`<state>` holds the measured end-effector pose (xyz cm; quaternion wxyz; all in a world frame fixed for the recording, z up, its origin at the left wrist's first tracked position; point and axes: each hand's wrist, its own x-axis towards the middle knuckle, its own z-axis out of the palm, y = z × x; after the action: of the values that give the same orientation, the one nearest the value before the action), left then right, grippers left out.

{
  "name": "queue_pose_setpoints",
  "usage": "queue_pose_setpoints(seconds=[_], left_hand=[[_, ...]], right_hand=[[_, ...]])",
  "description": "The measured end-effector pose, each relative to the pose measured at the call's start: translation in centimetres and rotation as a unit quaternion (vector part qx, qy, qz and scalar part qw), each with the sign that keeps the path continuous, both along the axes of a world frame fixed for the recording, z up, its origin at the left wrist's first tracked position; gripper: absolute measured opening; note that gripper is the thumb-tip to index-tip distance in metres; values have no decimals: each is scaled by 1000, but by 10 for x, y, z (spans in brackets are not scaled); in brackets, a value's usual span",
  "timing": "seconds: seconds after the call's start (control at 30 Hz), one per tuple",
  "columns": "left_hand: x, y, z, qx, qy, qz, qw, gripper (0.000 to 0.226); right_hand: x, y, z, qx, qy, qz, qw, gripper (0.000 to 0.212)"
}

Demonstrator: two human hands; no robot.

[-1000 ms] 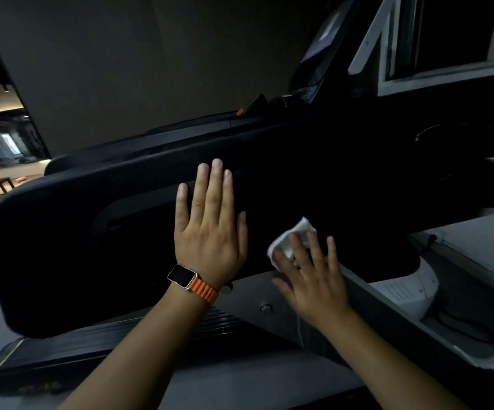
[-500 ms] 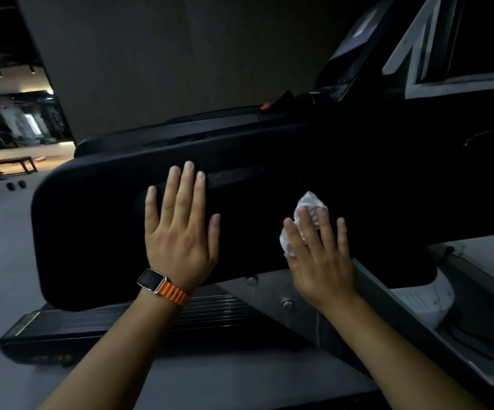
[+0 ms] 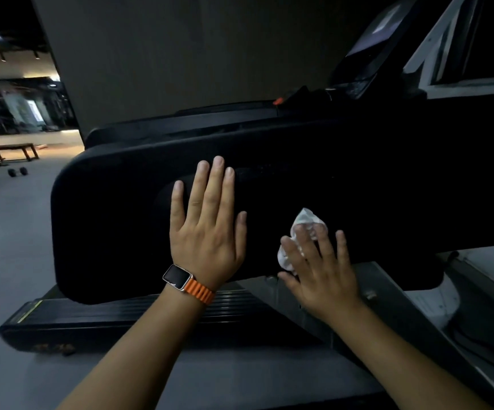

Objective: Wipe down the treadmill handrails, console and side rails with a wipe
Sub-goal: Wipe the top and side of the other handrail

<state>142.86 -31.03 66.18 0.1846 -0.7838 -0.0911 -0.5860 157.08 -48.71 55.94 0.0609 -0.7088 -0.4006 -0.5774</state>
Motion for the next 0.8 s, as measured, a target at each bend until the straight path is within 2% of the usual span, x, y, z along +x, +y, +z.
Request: queue_pose_setpoints(seconds=[0.07, 0.23, 0.3, 0.4, 0.47, 0.57, 0.7, 0.8], left_hand=[[-1, 0, 0, -1, 3, -2, 1000, 60], [-9, 2, 3, -9, 32, -20, 999, 60], [-18, 9, 2, -13, 36, -19, 999, 60], [-33, 29, -5, -19, 24, -6, 1000, 61], [-43, 43, -11, -24, 18, -2, 1000, 61], [-50, 59, -18, -21, 11, -2, 1000, 61], [-52, 69, -22, -9, 8, -3, 1000, 62], [-56, 75, -24, -4, 8, -4, 1000, 62]], right_hand=[[-4, 4, 8, 3, 1, 0, 1000, 82], [-37, 36, 99, 74, 56, 49, 994, 72], [-39, 40, 94, 67, 52, 49, 995, 75], [-23, 28, 29, -11, -4, 14, 1000, 84], [-17, 23, -2, -26, -23, -3, 999, 88], [-29, 36, 22, -15, -22, 5, 1000, 80], [-61, 72, 85, 36, 39, 42, 998, 78], [-58, 72, 69, 21, 26, 40, 999, 82]])
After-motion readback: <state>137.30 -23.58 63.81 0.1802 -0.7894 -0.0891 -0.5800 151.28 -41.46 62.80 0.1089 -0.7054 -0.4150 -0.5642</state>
